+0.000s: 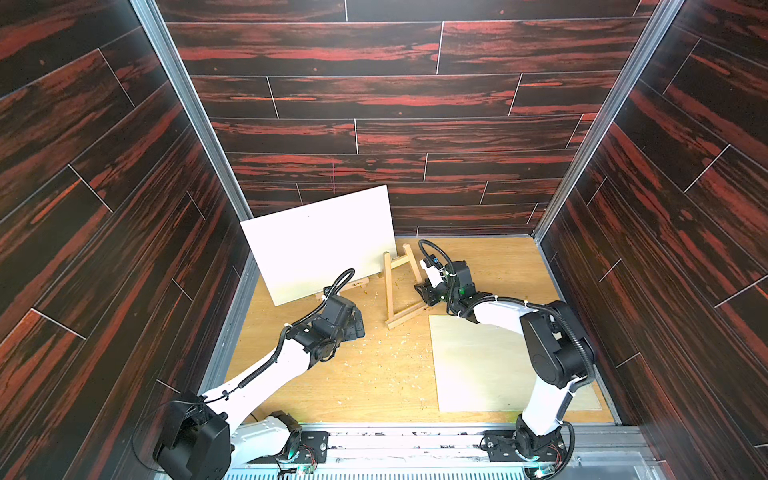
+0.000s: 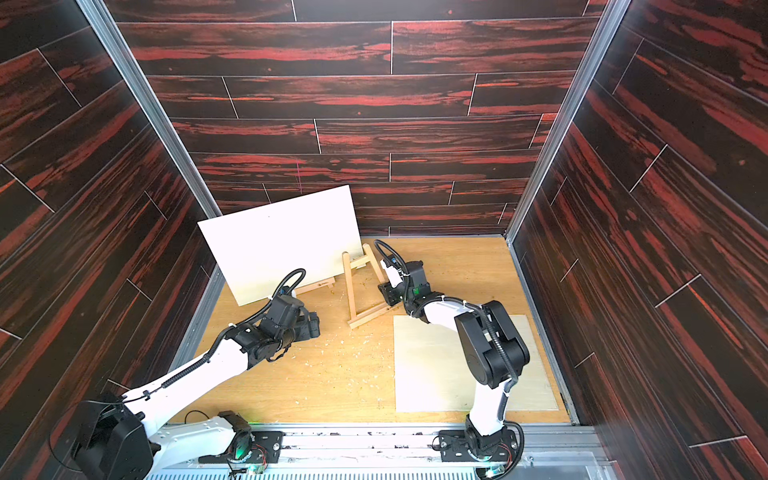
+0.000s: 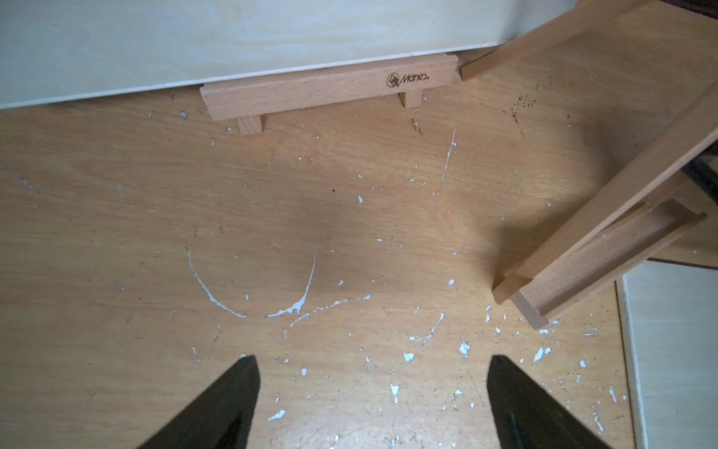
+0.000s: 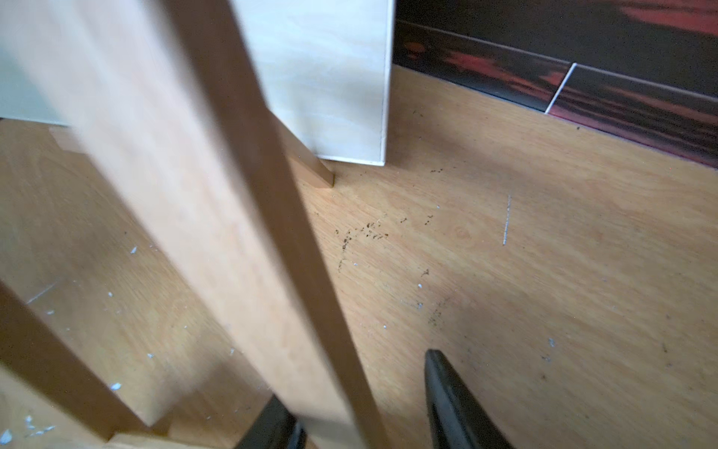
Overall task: Disassemble the easel
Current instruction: Pick up the easel at the center of the board.
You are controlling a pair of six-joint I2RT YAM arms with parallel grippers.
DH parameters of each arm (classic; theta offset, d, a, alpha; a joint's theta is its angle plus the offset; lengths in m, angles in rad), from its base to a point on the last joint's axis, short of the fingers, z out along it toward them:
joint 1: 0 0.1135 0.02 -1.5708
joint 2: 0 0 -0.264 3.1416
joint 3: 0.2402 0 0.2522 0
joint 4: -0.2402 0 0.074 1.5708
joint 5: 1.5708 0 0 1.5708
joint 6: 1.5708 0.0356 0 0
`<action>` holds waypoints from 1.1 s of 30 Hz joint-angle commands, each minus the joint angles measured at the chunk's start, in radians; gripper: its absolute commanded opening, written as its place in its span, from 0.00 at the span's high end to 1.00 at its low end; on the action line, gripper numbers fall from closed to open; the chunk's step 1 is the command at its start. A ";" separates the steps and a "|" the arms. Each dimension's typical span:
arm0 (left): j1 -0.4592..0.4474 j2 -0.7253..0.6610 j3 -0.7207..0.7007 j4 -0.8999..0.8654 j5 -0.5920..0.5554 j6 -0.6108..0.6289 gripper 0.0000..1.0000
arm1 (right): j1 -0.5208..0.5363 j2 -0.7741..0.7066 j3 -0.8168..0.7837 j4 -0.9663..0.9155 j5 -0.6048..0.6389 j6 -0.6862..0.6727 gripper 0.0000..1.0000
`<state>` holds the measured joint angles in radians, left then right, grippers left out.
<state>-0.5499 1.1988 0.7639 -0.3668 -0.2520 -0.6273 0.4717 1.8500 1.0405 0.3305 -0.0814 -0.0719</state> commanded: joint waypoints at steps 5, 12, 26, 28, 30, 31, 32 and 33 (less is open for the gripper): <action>0.007 0.007 0.033 -0.005 -0.001 -0.014 0.05 | 0.024 0.022 -0.027 0.055 0.038 -0.070 0.62; 0.008 -0.010 0.026 -0.015 0.000 -0.010 0.06 | 0.042 -0.005 -0.050 0.064 0.064 -0.117 0.71; 0.009 -0.055 -0.012 -0.011 0.005 -0.021 0.07 | 0.070 -0.022 -0.051 0.066 0.084 -0.171 0.83; 0.011 -0.062 -0.017 -0.007 0.007 -0.025 0.07 | 0.072 -0.026 -0.052 0.067 0.086 -0.175 0.84; 0.010 -0.065 -0.020 -0.007 0.007 -0.027 0.07 | 0.075 -0.033 -0.053 0.067 0.090 -0.177 0.85; 0.010 -0.067 -0.020 -0.009 0.007 -0.029 0.08 | 0.077 -0.039 -0.053 0.066 0.093 -0.178 0.86; 0.010 -0.068 -0.020 -0.009 0.008 -0.029 0.08 | 0.079 -0.047 -0.053 0.065 0.096 -0.178 0.86; 0.011 -0.068 -0.017 -0.010 0.009 -0.031 0.08 | 0.080 -0.054 -0.055 0.064 0.098 -0.180 0.87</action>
<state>-0.5442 1.1519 0.7620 -0.3668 -0.2424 -0.6415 0.5358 1.8503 0.9916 0.3828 0.0238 -0.2298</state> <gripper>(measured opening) 0.917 0.227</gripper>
